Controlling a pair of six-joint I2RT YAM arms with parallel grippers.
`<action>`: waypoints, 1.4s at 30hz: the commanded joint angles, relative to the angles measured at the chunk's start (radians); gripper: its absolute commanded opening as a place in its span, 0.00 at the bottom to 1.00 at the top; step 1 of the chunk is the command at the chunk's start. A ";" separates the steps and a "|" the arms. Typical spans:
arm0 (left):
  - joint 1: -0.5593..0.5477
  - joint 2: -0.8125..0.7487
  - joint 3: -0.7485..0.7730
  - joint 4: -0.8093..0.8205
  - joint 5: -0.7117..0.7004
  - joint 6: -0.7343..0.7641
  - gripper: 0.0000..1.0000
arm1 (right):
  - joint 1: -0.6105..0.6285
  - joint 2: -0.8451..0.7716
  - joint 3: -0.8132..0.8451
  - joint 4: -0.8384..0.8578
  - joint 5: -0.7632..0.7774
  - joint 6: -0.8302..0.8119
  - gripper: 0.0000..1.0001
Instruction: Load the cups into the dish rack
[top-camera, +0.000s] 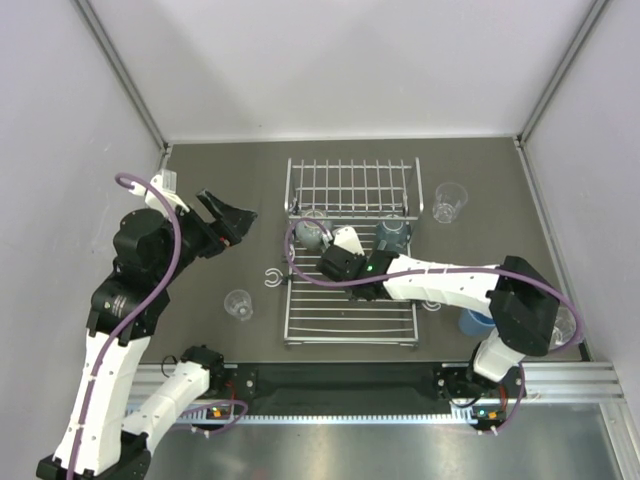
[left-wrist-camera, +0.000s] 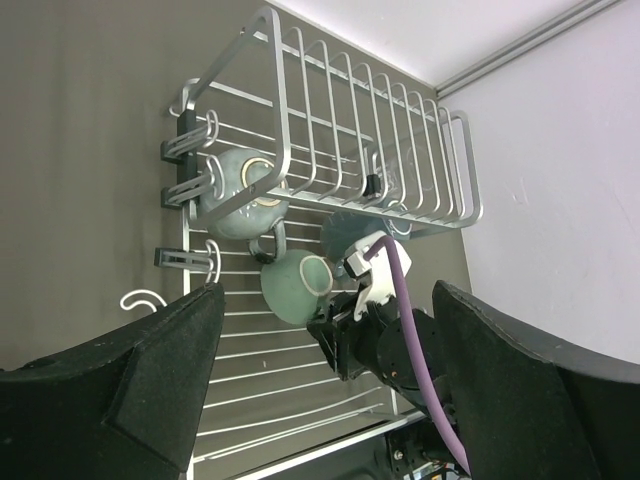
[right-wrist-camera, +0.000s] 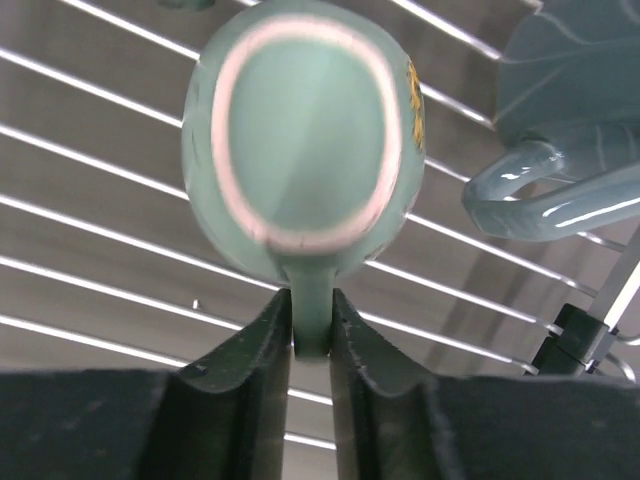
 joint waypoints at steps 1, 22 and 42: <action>0.003 -0.005 -0.003 0.007 -0.011 0.014 0.89 | -0.017 0.011 0.048 0.007 0.054 0.000 0.22; 0.003 -0.020 -0.062 -0.014 -0.080 0.022 0.88 | -0.005 -0.092 -0.012 0.034 0.002 -0.020 0.55; 0.003 0.112 -0.240 -0.278 -0.405 -0.162 0.45 | 0.126 -0.511 -0.172 0.148 -0.040 -0.028 0.69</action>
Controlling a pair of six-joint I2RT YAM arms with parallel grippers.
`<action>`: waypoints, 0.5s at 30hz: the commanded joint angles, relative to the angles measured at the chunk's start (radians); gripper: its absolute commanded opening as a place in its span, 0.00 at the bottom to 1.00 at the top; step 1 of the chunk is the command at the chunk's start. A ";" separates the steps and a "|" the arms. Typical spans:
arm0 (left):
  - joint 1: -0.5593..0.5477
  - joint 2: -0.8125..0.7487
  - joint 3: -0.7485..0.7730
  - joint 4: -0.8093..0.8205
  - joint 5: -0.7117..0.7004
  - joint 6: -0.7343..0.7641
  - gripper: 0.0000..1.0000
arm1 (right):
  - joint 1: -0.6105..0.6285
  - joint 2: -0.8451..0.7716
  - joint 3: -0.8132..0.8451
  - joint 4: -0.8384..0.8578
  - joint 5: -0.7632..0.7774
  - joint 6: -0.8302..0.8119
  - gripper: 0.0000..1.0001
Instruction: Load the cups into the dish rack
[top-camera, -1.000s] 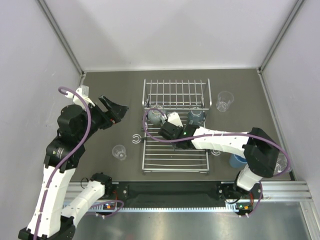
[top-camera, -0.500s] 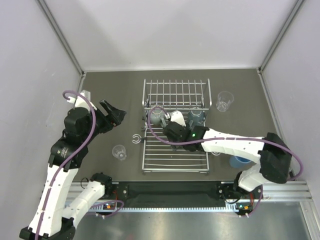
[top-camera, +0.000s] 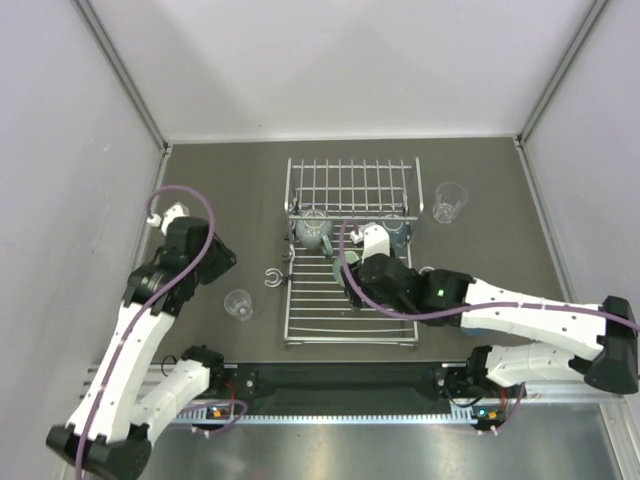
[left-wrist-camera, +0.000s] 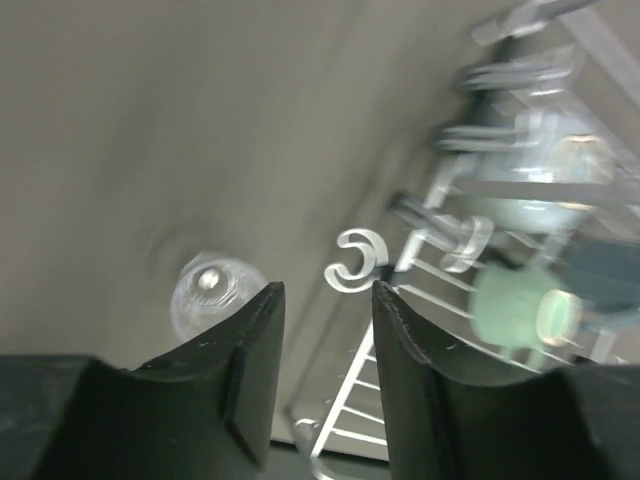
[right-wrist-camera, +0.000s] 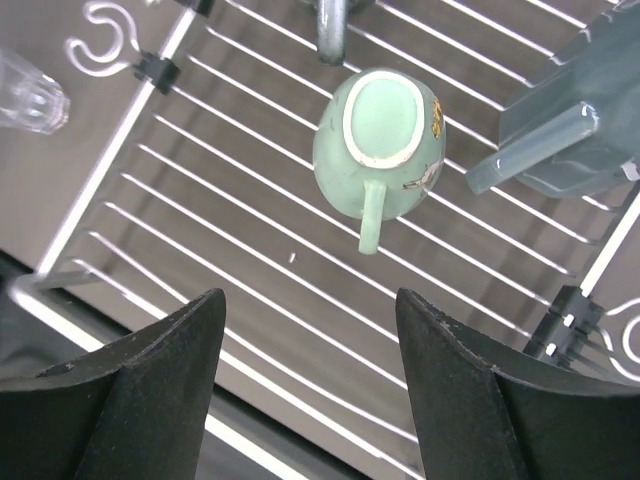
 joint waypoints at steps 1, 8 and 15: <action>0.003 0.106 -0.040 -0.094 -0.053 -0.103 0.44 | 0.016 -0.078 -0.030 0.060 -0.006 0.020 0.69; 0.003 0.260 -0.104 -0.076 -0.017 -0.166 0.50 | 0.021 -0.187 -0.081 0.093 -0.041 0.046 0.70; 0.001 0.329 -0.133 -0.050 -0.020 -0.223 0.54 | 0.022 -0.197 -0.086 0.116 -0.081 0.029 0.72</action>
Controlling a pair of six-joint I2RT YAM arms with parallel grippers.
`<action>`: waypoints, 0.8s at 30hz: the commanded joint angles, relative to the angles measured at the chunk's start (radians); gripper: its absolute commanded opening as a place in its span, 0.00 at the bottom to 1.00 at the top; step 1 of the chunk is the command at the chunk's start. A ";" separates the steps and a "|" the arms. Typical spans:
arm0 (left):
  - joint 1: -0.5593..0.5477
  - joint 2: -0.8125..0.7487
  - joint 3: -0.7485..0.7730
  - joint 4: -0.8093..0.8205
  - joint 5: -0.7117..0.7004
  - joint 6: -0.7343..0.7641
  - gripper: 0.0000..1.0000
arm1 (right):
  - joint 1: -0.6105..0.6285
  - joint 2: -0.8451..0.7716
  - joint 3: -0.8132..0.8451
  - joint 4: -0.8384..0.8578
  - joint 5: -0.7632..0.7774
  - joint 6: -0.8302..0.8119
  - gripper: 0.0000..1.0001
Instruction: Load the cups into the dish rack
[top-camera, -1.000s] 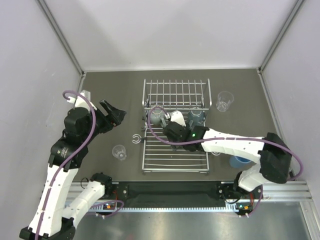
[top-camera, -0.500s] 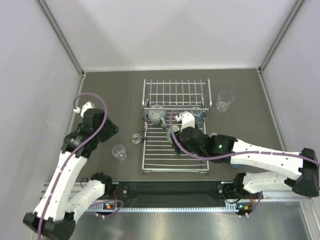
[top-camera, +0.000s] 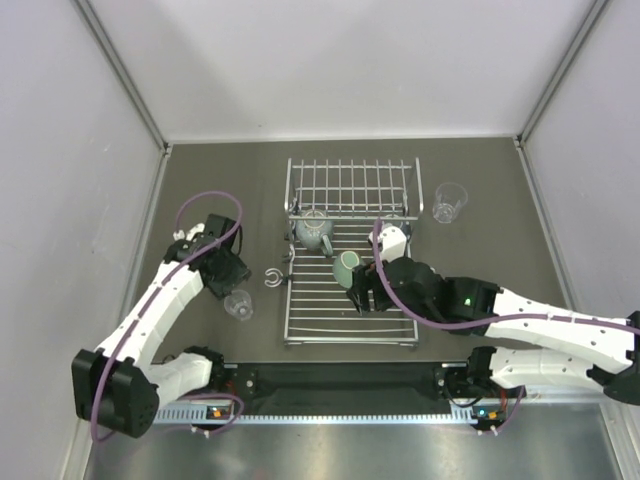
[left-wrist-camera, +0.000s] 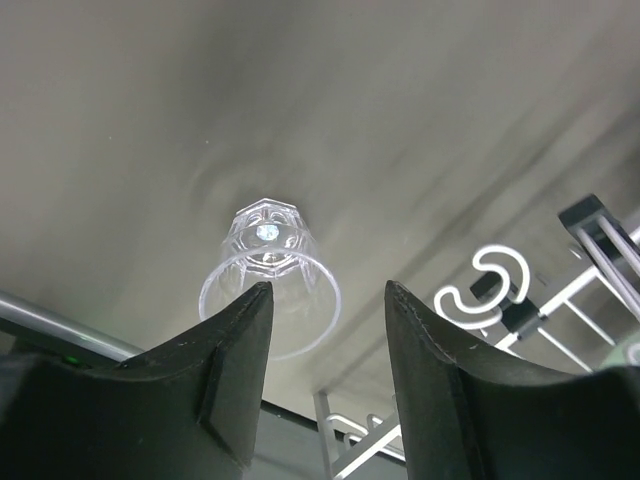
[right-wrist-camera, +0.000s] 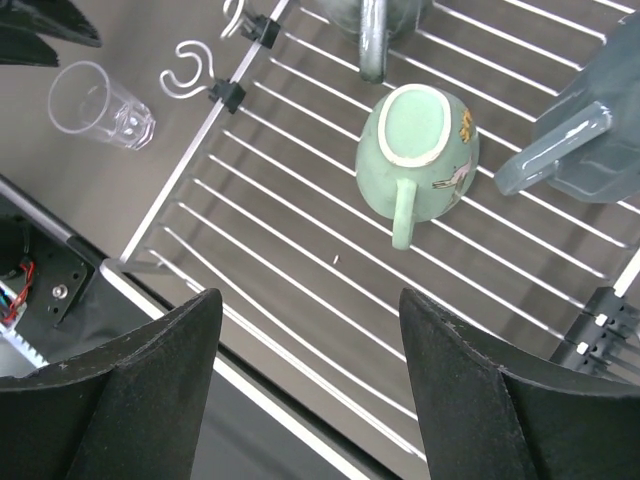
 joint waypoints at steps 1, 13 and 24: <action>0.001 0.035 -0.006 0.008 -0.002 -0.046 0.54 | 0.015 -0.007 -0.003 0.052 -0.020 -0.001 0.72; 0.001 0.124 -0.044 0.008 0.017 -0.099 0.52 | 0.017 0.062 0.026 0.058 0.000 0.017 0.73; 0.001 0.144 -0.050 0.011 0.023 -0.097 0.24 | 0.043 0.033 0.034 0.023 0.122 0.057 1.00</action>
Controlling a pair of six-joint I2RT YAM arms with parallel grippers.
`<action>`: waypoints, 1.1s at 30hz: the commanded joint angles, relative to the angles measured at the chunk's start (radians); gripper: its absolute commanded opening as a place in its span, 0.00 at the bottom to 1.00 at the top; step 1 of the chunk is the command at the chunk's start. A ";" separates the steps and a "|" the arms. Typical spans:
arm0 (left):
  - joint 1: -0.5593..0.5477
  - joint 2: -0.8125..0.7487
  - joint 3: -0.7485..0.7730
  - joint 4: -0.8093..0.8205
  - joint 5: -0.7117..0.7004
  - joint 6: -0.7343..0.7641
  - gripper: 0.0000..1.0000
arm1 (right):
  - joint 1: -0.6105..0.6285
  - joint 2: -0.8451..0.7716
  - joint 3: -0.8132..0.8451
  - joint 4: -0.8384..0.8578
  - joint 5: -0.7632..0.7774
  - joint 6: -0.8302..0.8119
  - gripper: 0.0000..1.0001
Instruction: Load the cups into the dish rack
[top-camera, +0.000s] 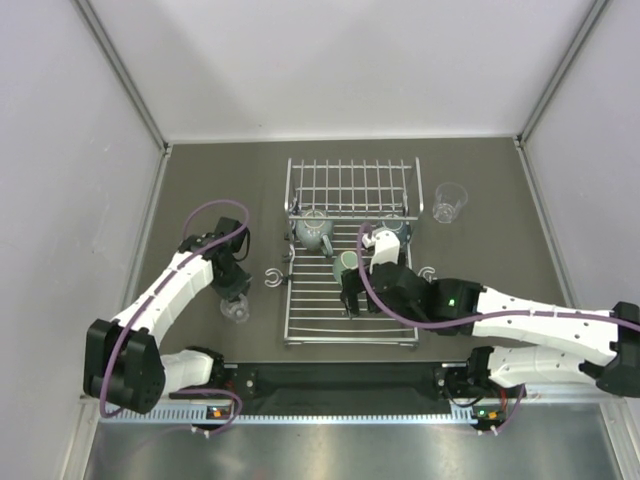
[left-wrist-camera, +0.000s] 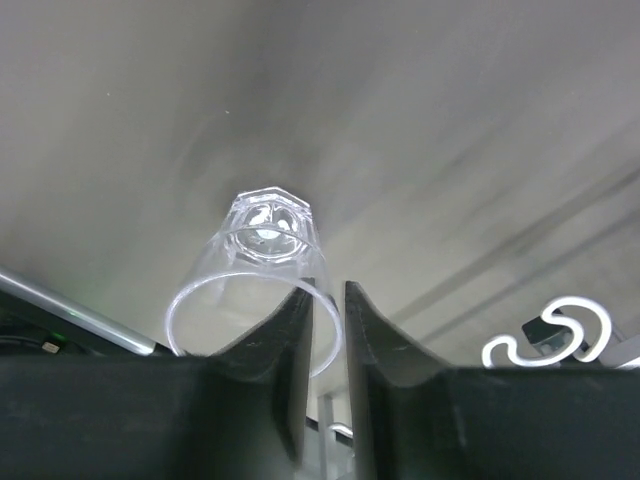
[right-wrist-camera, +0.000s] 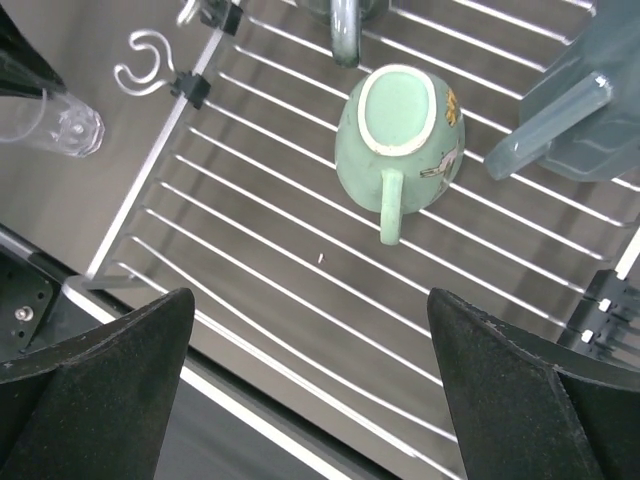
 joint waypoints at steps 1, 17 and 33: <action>0.001 0.000 -0.004 0.005 0.001 -0.005 0.16 | 0.013 -0.064 0.027 0.038 0.043 -0.010 1.00; 0.003 -0.227 0.259 -0.126 -0.063 0.033 0.00 | 0.002 -0.379 -0.139 0.184 -0.094 -0.071 1.00; 0.001 -0.457 0.260 0.754 0.814 0.182 0.00 | 0.001 -0.466 -0.174 0.296 -0.229 -0.066 1.00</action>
